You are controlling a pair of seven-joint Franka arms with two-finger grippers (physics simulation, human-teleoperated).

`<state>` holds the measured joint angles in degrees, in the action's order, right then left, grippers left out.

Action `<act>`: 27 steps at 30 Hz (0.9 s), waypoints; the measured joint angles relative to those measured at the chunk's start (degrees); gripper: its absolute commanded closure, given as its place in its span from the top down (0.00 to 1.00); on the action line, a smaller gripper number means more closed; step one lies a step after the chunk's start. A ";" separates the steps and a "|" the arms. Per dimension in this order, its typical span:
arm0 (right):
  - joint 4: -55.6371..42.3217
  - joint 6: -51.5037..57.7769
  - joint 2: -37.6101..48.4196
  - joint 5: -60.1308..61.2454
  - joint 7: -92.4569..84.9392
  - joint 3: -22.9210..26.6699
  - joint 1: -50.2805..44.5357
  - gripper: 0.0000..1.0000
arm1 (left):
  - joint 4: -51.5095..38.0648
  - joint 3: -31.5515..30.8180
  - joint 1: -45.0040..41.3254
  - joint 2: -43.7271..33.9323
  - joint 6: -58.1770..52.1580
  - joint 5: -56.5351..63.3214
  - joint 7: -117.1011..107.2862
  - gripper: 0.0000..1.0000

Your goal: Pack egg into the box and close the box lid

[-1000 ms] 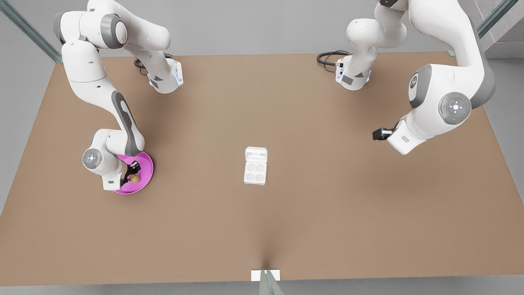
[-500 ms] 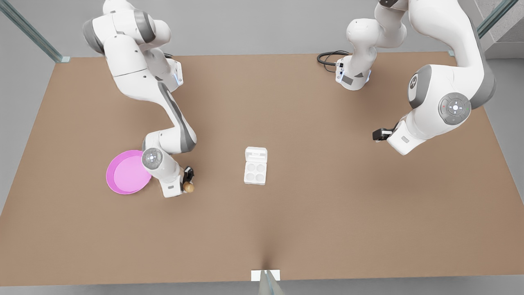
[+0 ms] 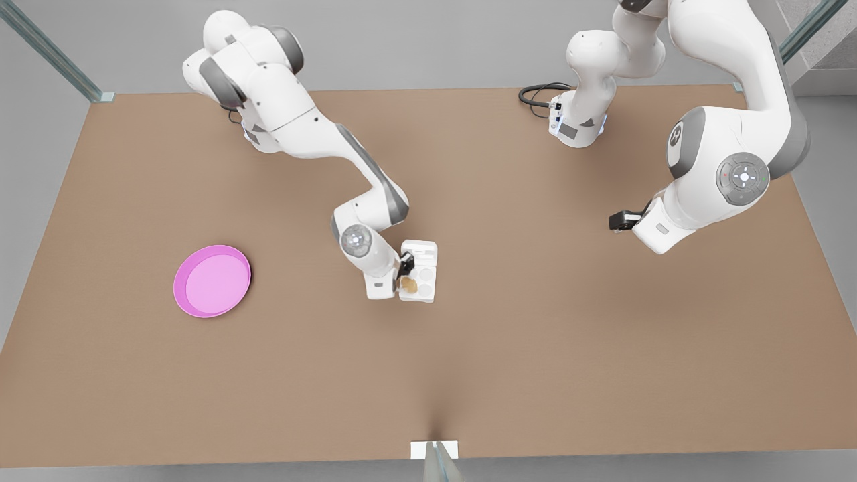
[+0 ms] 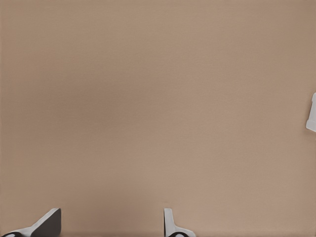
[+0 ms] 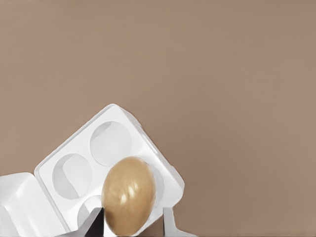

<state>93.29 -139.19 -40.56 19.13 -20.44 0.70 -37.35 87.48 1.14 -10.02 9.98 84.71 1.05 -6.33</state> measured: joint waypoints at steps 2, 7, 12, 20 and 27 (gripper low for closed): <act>-0.07 -0.16 -0.35 0.11 2.14 0.00 -0.07 1.00 | 0.00 0.00 0.00 0.01 0.03 0.00 0.00 1.00; 0.39 0.41 2.99 0.76 6.55 0.08 0.64 1.00 | -0.03 0.00 0.00 0.12 0.16 -0.02 0.00 1.00; 0.33 11.51 17.65 -1.31 10.73 5.15 14.54 1.00 | -0.33 -0.24 -0.93 2.98 0.96 -0.27 0.01 1.00; -9.87 34.81 29.29 -14.81 15.35 5.91 35.85 1.00 | -0.29 -1.96 -19.96 16.90 8.78 -2.59 -0.57 0.21; -10.91 41.59 25.89 -16.54 17.78 5.99 36.26 1.00 | 5.81 -2.12 -34.62 21.07 20.56 -6.08 -7.02 0.21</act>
<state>82.38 -97.60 -14.67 2.59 -2.66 6.69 -1.09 93.29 -0.98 -44.64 31.05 105.28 -5.03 -13.35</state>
